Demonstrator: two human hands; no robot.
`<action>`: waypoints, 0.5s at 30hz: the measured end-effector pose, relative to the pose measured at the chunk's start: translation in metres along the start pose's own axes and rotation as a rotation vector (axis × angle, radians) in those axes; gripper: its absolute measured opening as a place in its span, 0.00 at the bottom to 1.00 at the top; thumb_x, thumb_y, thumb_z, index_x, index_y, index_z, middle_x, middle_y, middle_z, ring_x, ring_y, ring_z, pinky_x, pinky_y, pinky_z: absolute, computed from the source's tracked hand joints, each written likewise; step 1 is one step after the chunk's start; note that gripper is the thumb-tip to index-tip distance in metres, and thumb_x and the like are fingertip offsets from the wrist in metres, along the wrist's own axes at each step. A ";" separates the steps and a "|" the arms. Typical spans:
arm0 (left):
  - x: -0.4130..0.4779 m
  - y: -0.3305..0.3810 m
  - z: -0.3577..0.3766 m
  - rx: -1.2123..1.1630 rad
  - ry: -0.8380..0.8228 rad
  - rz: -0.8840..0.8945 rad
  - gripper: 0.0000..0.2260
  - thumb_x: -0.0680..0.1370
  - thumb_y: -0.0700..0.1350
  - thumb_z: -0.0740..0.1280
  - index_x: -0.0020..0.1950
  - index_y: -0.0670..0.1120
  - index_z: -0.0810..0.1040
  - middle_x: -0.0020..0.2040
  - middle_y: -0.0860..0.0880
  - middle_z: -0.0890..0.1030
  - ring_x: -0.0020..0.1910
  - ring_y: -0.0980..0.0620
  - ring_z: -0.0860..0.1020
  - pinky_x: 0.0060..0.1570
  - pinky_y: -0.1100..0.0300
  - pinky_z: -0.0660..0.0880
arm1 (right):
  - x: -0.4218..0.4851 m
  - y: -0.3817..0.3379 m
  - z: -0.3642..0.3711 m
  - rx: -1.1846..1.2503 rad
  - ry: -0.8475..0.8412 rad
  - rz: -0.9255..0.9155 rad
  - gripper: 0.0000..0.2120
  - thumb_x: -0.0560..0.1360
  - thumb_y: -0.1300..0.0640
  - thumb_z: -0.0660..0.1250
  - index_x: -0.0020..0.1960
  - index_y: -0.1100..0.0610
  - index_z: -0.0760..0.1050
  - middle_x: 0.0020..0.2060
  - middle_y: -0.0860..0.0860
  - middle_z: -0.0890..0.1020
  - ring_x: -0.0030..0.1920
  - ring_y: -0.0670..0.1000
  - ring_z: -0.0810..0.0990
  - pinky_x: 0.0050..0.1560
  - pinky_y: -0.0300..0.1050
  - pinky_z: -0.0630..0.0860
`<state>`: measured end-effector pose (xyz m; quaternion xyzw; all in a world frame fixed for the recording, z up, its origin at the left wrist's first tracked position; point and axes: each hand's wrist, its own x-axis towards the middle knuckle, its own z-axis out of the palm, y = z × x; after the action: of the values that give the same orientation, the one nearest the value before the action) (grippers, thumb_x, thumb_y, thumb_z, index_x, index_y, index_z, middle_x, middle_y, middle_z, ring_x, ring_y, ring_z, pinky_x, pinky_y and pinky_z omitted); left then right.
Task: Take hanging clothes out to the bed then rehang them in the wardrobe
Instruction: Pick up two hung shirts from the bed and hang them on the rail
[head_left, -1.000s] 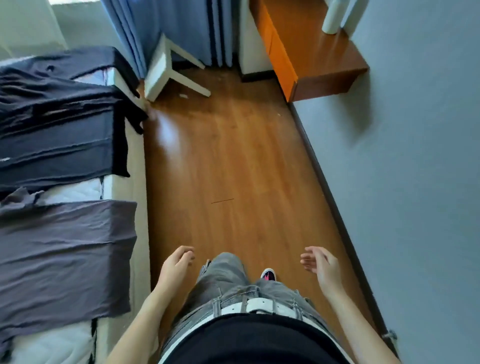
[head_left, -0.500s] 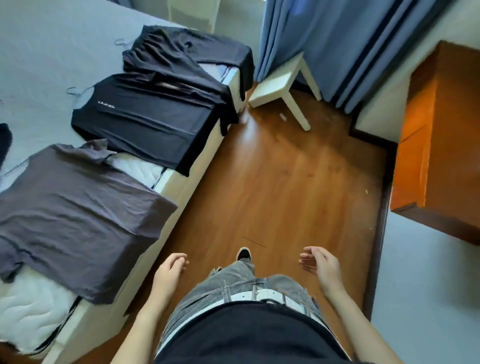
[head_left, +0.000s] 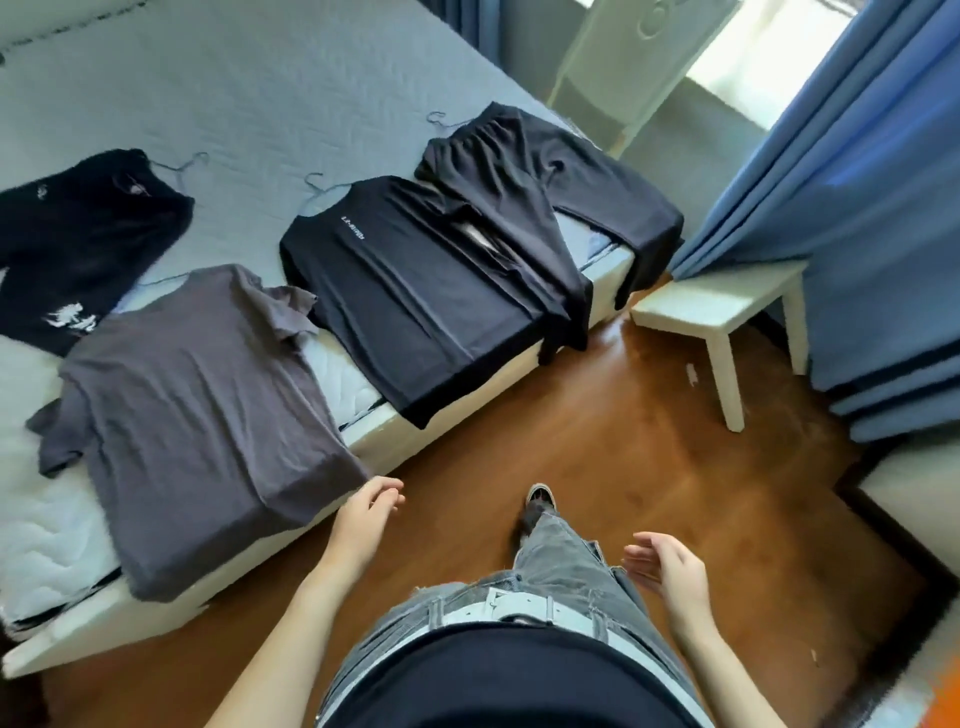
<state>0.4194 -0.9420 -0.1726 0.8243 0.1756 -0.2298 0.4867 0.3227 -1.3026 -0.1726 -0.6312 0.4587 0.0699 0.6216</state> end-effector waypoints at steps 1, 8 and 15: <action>0.004 0.007 0.003 -0.048 0.056 -0.028 0.10 0.82 0.46 0.59 0.51 0.53 0.80 0.47 0.51 0.83 0.50 0.50 0.80 0.56 0.51 0.76 | 0.021 -0.022 0.005 -0.030 -0.050 -0.019 0.11 0.79 0.65 0.59 0.48 0.67 0.79 0.42 0.65 0.82 0.40 0.60 0.81 0.45 0.49 0.79; -0.002 0.030 0.016 -0.259 0.346 -0.218 0.09 0.81 0.42 0.61 0.49 0.51 0.80 0.46 0.48 0.84 0.47 0.49 0.81 0.51 0.52 0.76 | 0.119 -0.159 0.073 -0.266 -0.394 -0.198 0.12 0.80 0.65 0.56 0.47 0.64 0.78 0.38 0.61 0.82 0.37 0.59 0.80 0.37 0.44 0.79; -0.001 0.012 0.024 -0.448 0.535 -0.394 0.10 0.81 0.39 0.61 0.47 0.49 0.80 0.44 0.45 0.84 0.44 0.46 0.80 0.46 0.56 0.74 | 0.161 -0.225 0.177 -0.413 -0.629 -0.237 0.12 0.80 0.67 0.55 0.46 0.64 0.77 0.36 0.60 0.81 0.35 0.57 0.80 0.33 0.36 0.79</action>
<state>0.4202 -0.9686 -0.1737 0.6790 0.4967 -0.0519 0.5382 0.6499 -1.2749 -0.1552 -0.7393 0.1462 0.2785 0.5954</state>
